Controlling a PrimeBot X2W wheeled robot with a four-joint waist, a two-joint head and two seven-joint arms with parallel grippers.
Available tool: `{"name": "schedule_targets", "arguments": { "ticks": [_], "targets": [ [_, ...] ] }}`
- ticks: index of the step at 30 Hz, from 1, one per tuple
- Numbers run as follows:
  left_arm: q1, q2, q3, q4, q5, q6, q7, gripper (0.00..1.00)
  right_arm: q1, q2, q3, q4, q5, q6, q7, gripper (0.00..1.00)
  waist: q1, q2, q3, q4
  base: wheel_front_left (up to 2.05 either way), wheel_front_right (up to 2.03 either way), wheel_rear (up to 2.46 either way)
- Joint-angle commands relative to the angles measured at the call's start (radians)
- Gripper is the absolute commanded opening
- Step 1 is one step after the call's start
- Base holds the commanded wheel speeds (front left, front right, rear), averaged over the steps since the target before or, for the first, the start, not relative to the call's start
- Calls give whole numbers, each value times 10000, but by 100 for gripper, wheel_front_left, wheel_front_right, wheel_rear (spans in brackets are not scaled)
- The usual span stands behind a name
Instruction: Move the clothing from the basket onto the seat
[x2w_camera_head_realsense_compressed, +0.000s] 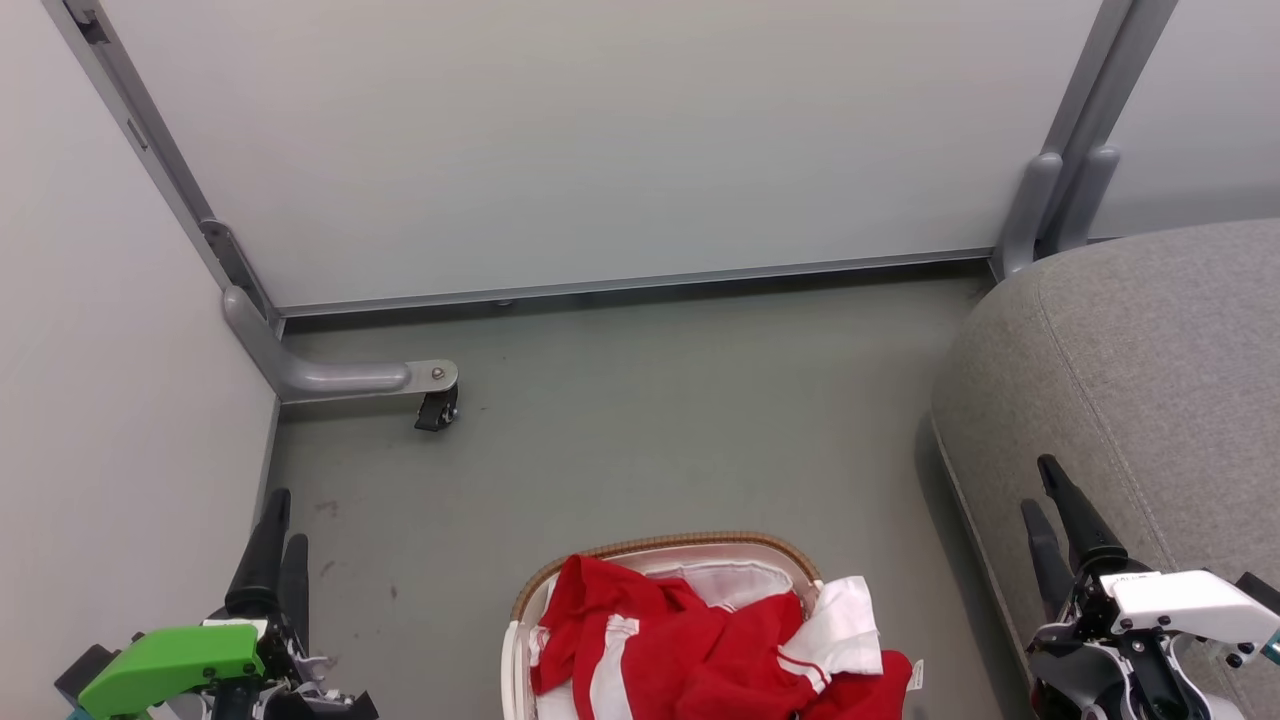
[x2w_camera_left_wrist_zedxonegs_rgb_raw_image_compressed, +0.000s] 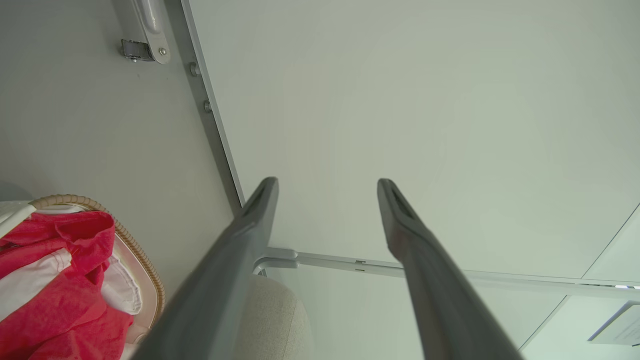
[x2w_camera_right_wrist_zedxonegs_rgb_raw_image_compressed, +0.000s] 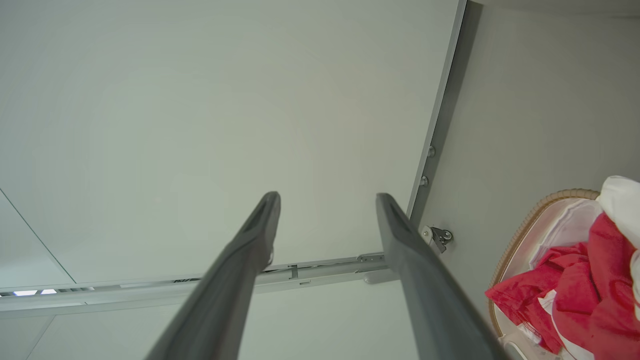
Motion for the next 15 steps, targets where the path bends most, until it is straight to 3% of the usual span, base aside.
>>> {"name": "schedule_targets", "arguments": {
  "ticks": [1,8,15],
  "targets": [
    [-186,32,-37,-102,120,-7,-136,100,-148,-80,22,-176,-100,0,-104,100,0,0,1,0,0,0,0],
    [-264,146,-132,-26,1234,-11,-480,100,-263,-330,281,-147,-903,1,-488,100,0,0,19,-22,0,0,0],
    [-313,210,-281,-20,3004,-15,-807,100,-411,-499,410,-199,-2529,1,-817,100,0,0,42,-56,0,0,0]
  ]
}}
